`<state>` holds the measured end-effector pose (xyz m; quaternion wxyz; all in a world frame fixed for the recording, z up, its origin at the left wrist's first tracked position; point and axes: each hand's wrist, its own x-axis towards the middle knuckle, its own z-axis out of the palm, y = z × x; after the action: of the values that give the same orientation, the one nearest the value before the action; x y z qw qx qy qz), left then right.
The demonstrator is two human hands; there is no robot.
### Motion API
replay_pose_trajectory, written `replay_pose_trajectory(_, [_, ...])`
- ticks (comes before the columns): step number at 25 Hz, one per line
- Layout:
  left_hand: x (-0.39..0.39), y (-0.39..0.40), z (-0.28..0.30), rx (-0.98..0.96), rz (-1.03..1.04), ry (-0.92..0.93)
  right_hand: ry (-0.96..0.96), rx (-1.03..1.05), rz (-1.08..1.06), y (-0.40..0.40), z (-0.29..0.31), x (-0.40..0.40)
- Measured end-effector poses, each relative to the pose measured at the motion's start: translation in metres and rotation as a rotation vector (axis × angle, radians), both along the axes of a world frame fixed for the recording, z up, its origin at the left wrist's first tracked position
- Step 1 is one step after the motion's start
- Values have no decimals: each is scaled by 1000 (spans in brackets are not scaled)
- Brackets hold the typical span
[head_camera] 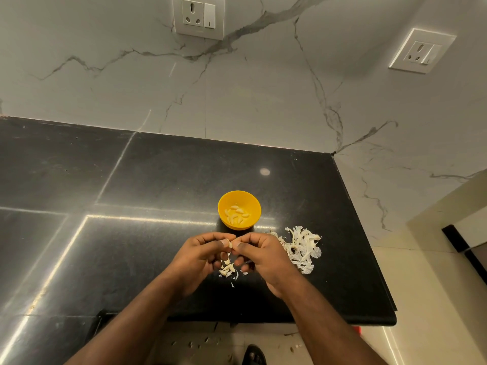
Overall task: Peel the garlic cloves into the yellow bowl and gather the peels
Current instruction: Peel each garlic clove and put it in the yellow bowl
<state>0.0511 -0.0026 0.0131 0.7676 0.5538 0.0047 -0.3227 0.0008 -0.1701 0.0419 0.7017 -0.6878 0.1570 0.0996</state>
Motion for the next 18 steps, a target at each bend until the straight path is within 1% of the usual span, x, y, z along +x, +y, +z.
replay_pose_trajectory(7, [4,0,-2,-51,-43,91,-141,-160,63,-1,-7,1])
replay_pose_trajectory(12, [3,-2,-1,-59,-21,122,-152,-240,67,4,-7,0])
replay_pose_trajectory(15, [1,-2,-3,-34,-3,64,-146,-258,29,7,-11,1])
replay_pose_trajectory(18, [0,1,-8,72,-43,-90,-117,-294,4,6,-11,2])
